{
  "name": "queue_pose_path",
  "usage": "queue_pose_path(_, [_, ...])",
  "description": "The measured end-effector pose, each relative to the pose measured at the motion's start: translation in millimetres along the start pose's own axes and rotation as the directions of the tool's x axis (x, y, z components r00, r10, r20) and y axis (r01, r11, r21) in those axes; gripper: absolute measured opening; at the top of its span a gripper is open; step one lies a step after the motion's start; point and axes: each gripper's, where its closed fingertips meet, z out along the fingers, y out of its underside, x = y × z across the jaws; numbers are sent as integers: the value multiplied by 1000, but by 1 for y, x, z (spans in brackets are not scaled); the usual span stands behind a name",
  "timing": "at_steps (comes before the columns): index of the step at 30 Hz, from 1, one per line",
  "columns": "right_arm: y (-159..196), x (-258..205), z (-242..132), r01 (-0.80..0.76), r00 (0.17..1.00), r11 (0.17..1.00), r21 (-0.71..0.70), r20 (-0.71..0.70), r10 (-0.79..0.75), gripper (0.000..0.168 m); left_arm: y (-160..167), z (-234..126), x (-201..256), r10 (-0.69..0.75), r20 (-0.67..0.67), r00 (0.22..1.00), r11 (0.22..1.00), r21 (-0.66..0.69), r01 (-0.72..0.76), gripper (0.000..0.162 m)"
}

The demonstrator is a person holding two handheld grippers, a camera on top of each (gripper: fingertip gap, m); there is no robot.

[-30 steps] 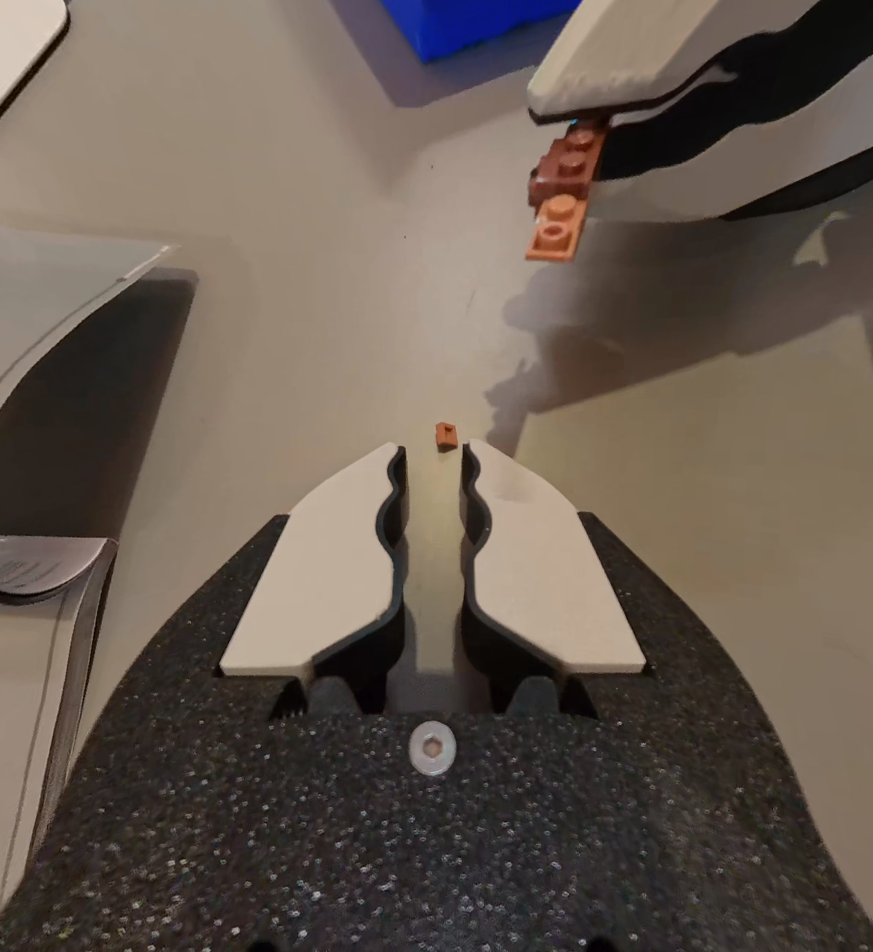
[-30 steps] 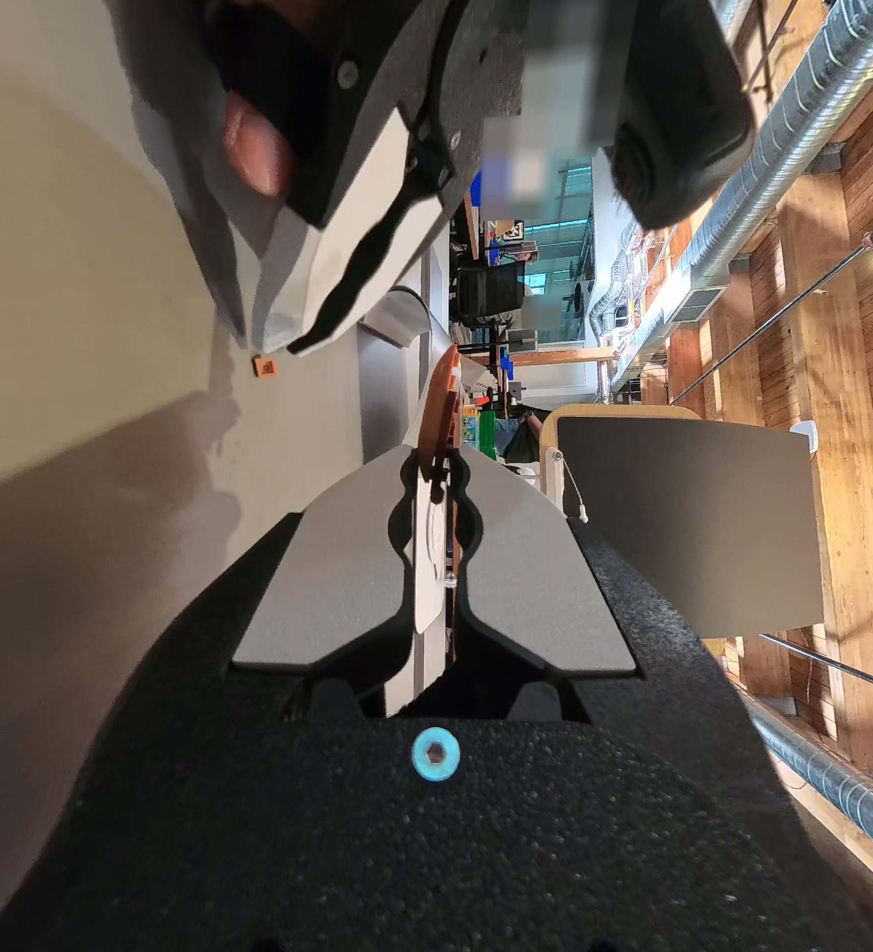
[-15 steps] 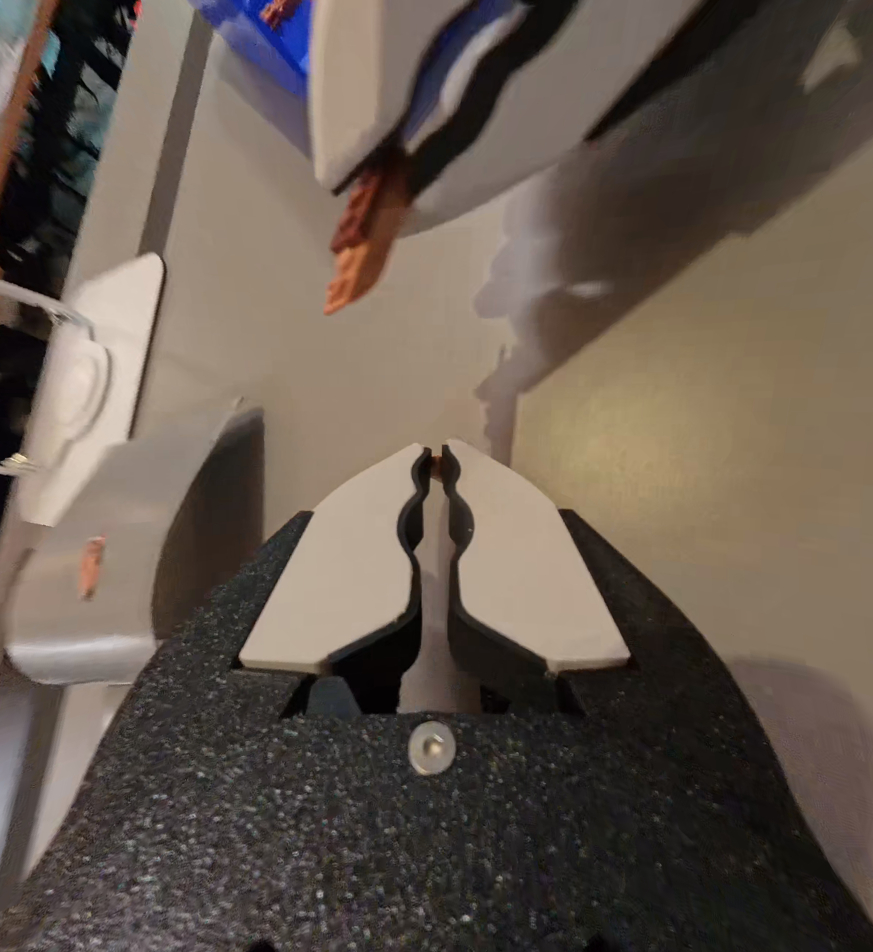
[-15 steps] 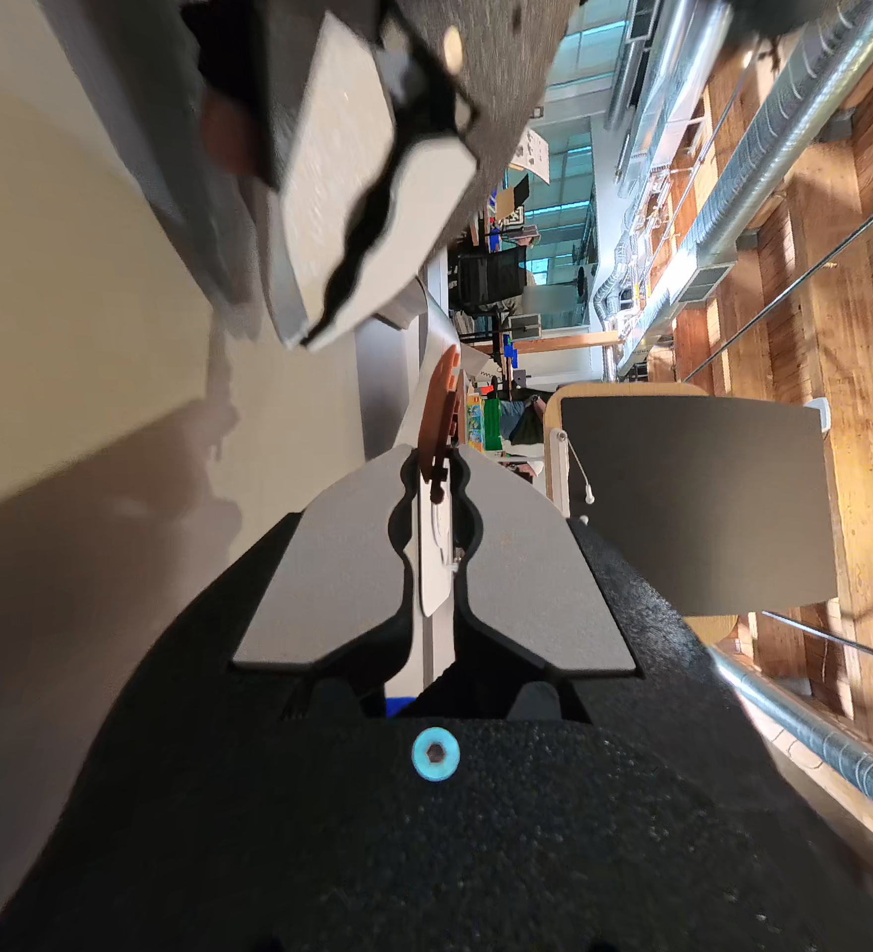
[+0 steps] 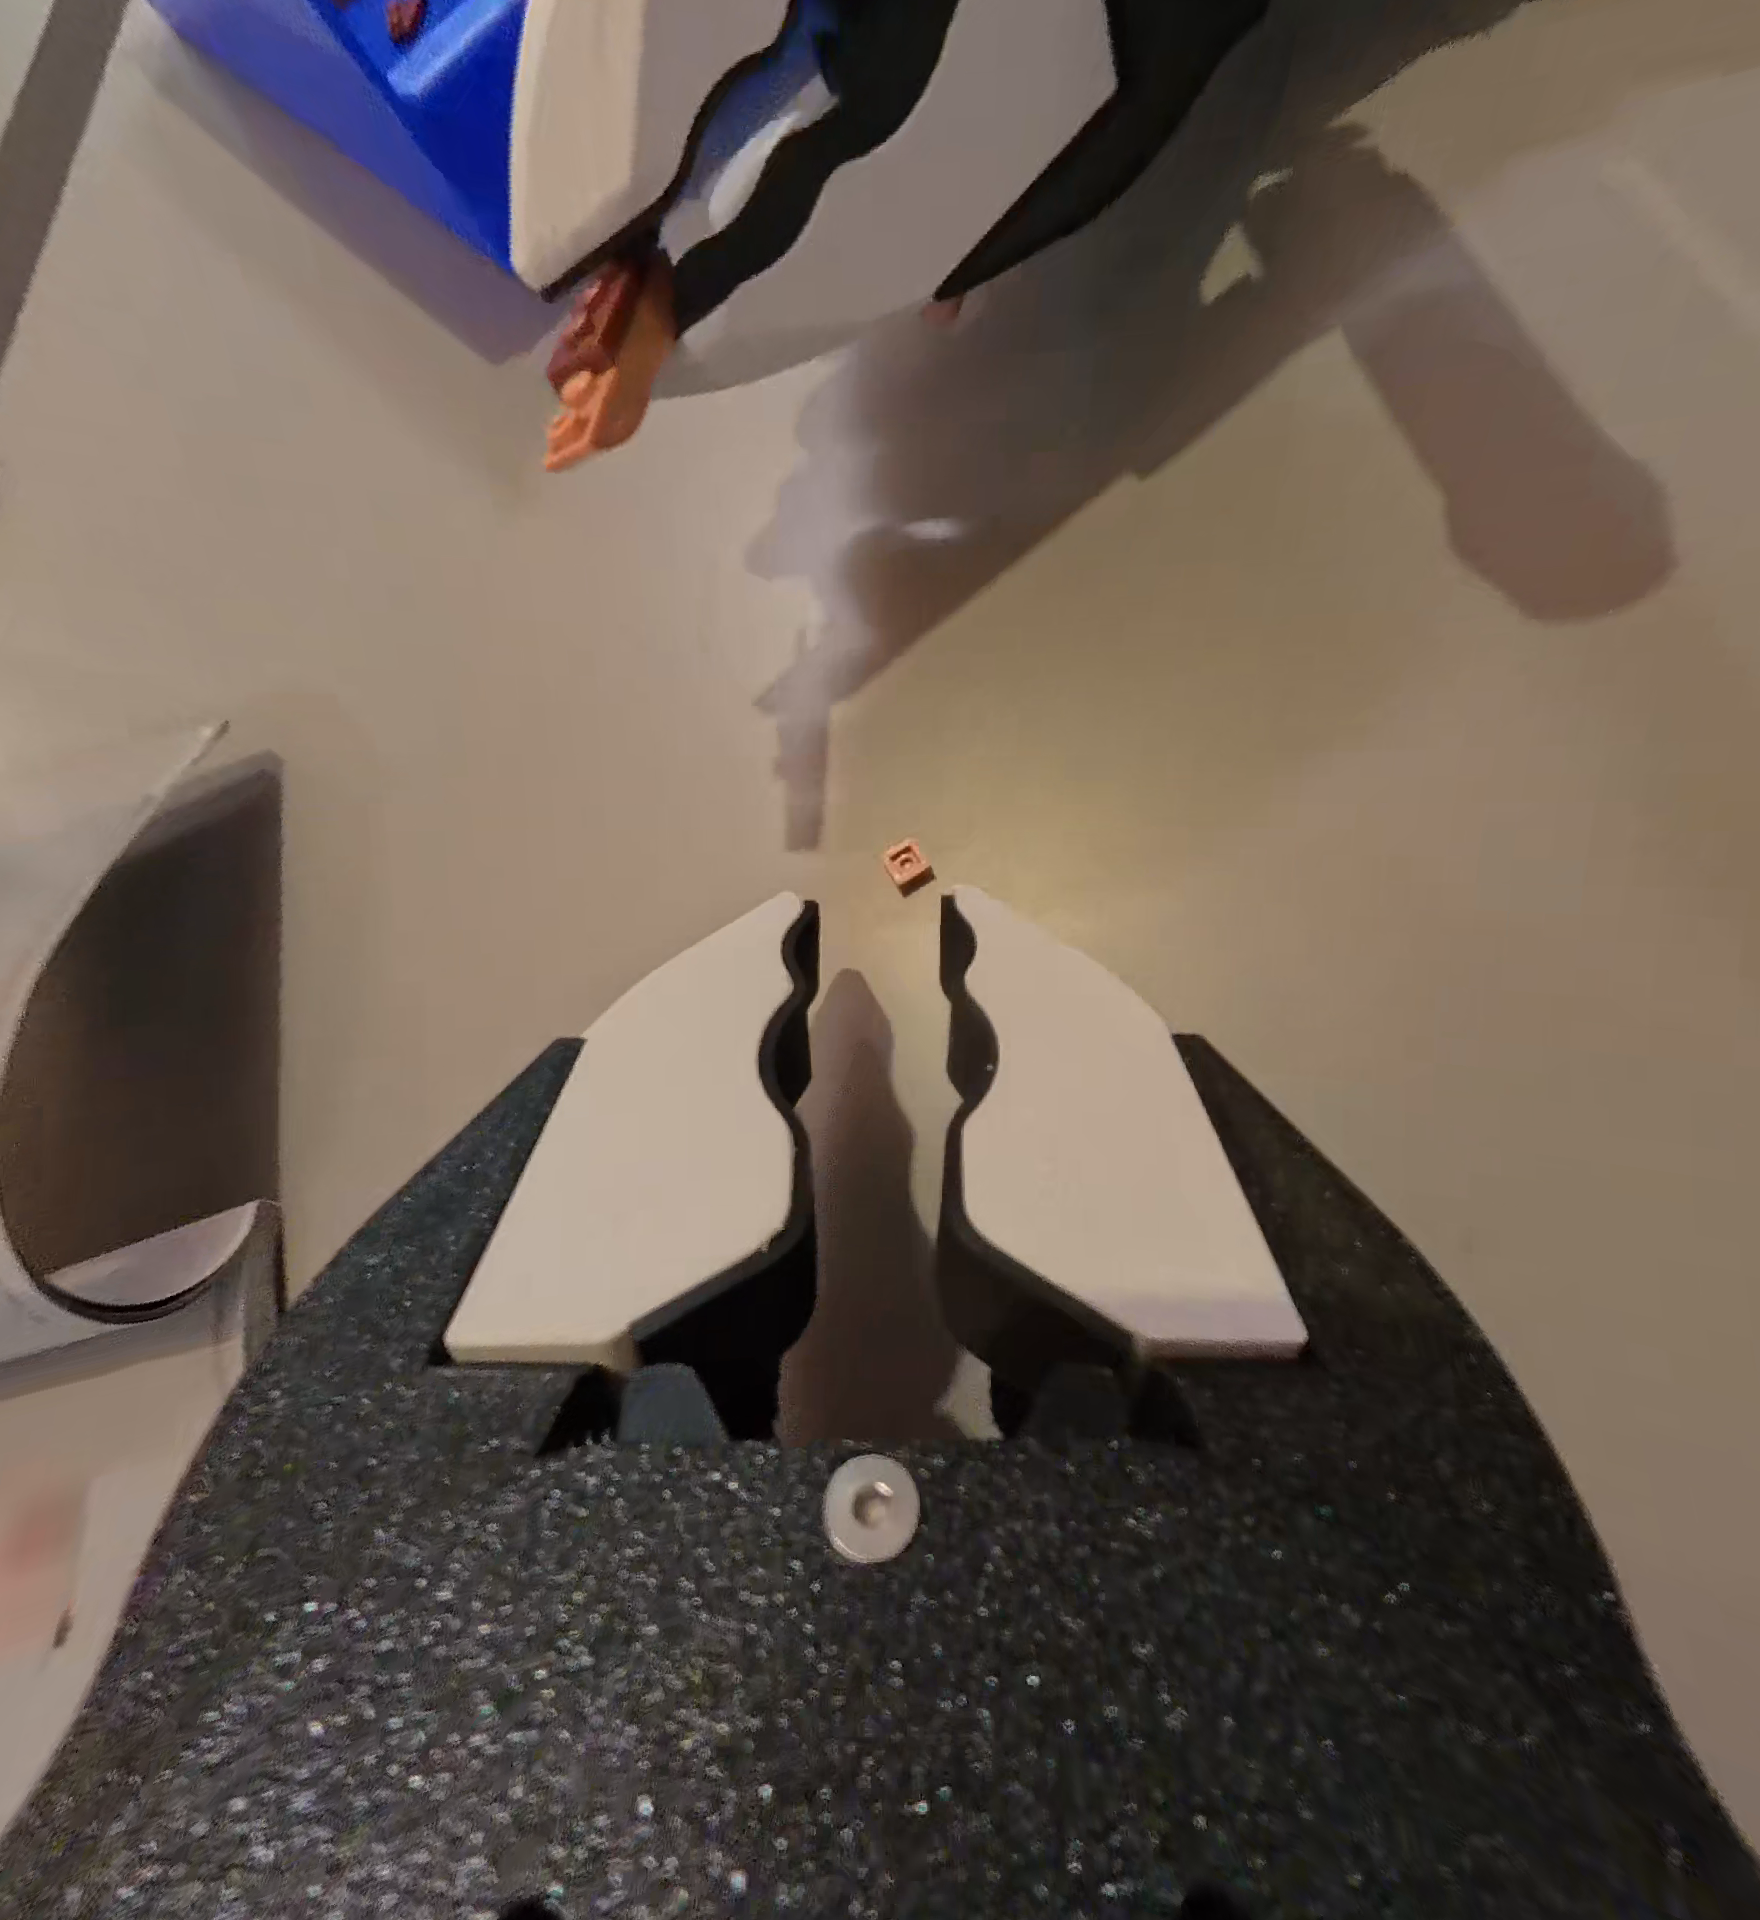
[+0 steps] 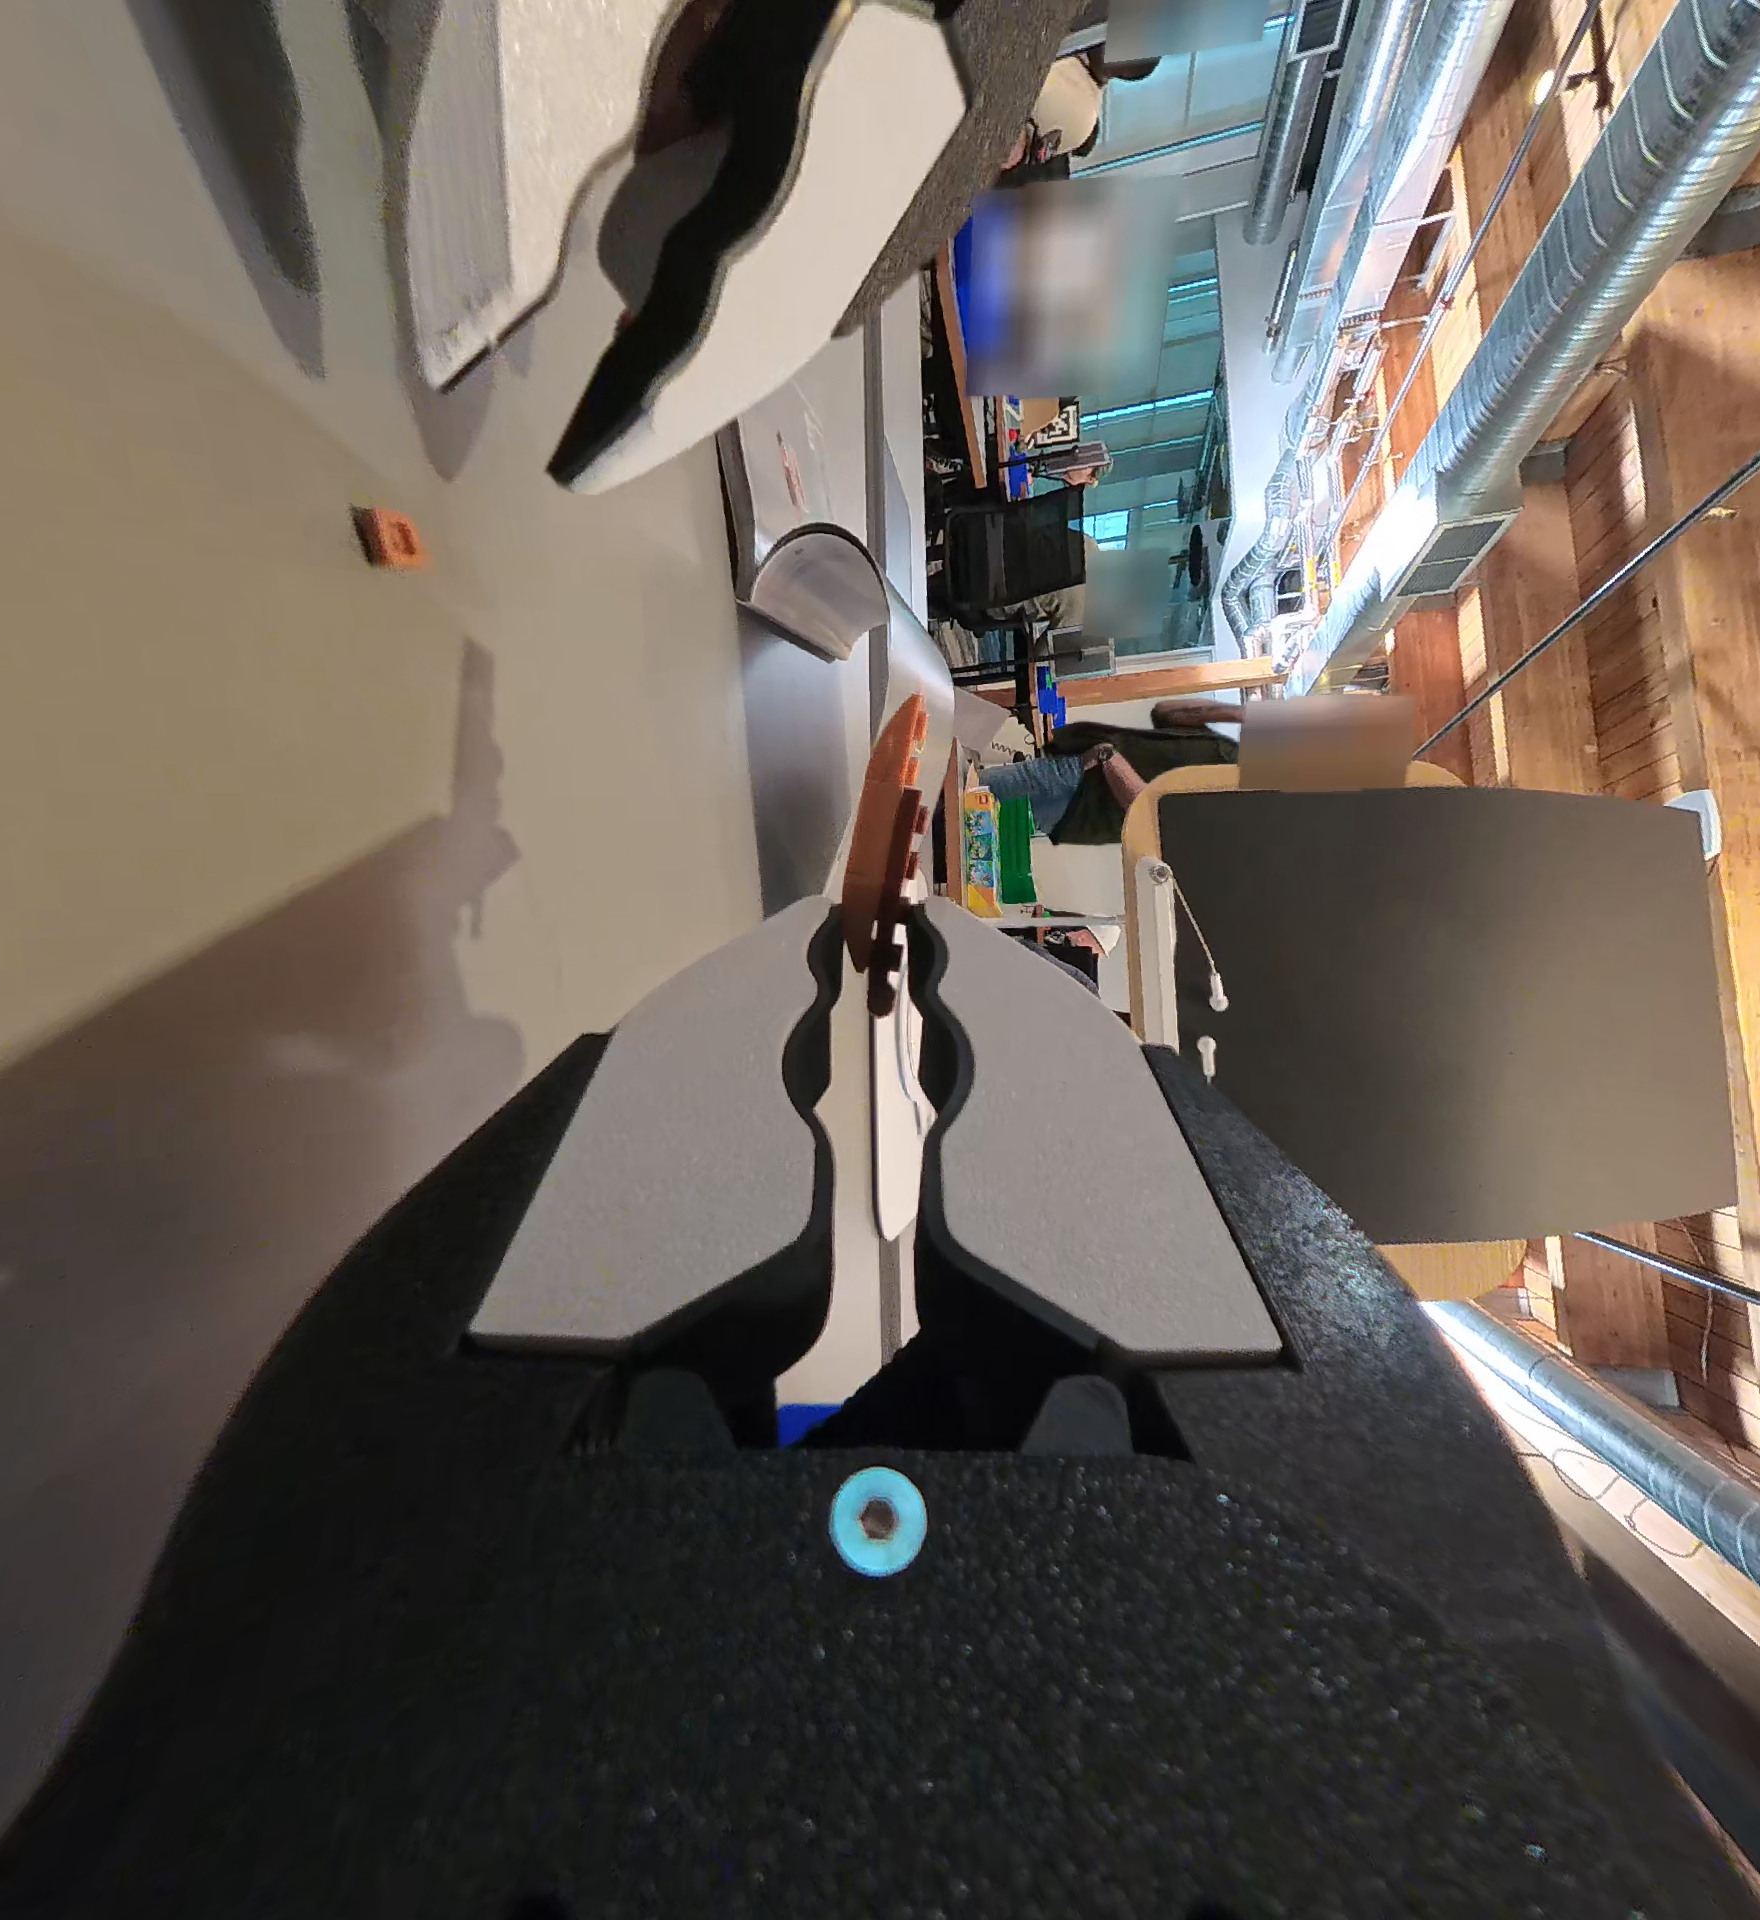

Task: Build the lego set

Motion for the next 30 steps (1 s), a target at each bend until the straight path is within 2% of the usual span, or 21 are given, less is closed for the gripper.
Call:
queue_pose_path(7, [-5, -1, -1, 12, 1000, 1000, 9, 2, -12, 11, 4, 22, 2, -56, -7, 998, 994, -94, 55, 21])
queue_pose_path(10, [-7, -1, -1, 12, 1000, 1000, 13, 3, -12, 11, 1, 25, 11, -94, -61, 994, 992, -85, 88, 13])
queue_pose_path(14, [-8, -2, -1, 8, 1000, 1000, 17, 8, -9, 11, -2, 29, 12, -129, -61, 990, 989, -84, 123, 8])
queue_pose_path(17, [-8, -2, -1, 1, 1000, 1000, 21, 8, -1, 11, -12, 26, 7, -94, -25, 995, 995, -19, 94, 8])
queue_pose_path(21, [-7, 0, -2, -17, 1000, 1000, 25, -1, 17, 11, -48, 4, 8, -93, -56, 994, 964, 246, 104, 9])
queue_pose_path(24, [-5, 1, -2, -33, 999, 999, 24, 0, 33, 11, -39, 0, 4, -126, -66, 990, 963, 231, 138, 18])
queue_pose_path(30, [-4, -1, -2, -48, 999, 999, 25, 12, 48, 11, -23, 2, -1, -162, -52, 986, 970, 177, 168, 19])
